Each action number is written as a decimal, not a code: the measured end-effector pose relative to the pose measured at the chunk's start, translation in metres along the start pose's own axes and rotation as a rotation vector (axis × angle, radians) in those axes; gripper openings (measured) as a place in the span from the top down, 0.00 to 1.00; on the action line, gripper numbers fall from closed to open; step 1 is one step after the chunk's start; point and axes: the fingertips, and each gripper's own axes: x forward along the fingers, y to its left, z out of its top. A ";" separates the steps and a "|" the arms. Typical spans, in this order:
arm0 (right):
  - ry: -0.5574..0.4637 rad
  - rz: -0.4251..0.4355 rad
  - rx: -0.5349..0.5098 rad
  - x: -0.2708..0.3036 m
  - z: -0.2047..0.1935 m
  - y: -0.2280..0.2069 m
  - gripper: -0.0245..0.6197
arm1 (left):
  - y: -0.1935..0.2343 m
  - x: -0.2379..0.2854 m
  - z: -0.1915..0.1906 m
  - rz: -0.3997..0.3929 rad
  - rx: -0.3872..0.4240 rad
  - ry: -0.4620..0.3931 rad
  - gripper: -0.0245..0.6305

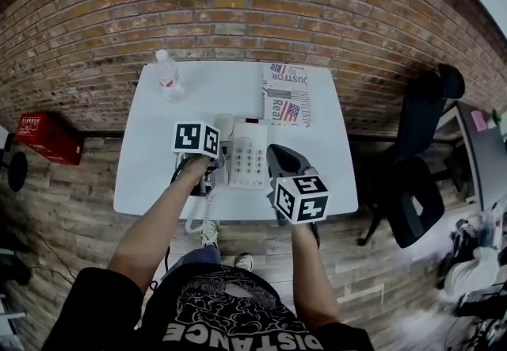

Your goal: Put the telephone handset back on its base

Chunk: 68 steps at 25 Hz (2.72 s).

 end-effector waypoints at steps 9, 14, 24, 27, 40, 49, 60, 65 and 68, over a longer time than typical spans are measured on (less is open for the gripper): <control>0.009 -0.003 0.010 0.006 -0.003 -0.010 0.96 | 0.006 0.011 0.000 0.025 -0.055 0.037 0.63; 0.015 -0.001 0.022 0.007 -0.007 -0.015 0.96 | 0.006 0.012 -0.001 0.067 -0.055 0.059 0.63; 0.022 0.018 0.021 0.012 -0.008 -0.012 0.96 | 0.006 0.013 -0.003 0.085 -0.026 0.072 0.62; 0.028 0.027 0.021 0.013 -0.010 -0.009 0.96 | 0.005 0.012 -0.003 0.078 -0.029 0.067 0.62; 0.034 0.025 0.021 0.009 -0.013 -0.008 0.96 | 0.005 0.010 -0.003 0.052 -0.024 0.047 0.60; 0.020 0.026 0.002 0.000 -0.005 -0.008 0.96 | 0.004 -0.008 0.002 0.055 0.003 -0.033 0.60; -0.016 0.039 -0.036 -0.019 0.012 0.001 0.96 | -0.022 -0.061 0.023 -0.007 0.085 -0.240 0.64; -0.043 0.045 -0.057 -0.029 0.026 0.005 0.96 | -0.036 -0.091 0.030 -0.012 0.138 -0.335 0.71; -0.061 0.051 -0.073 -0.034 0.034 0.008 0.96 | -0.044 -0.109 0.035 -0.023 0.174 -0.396 0.73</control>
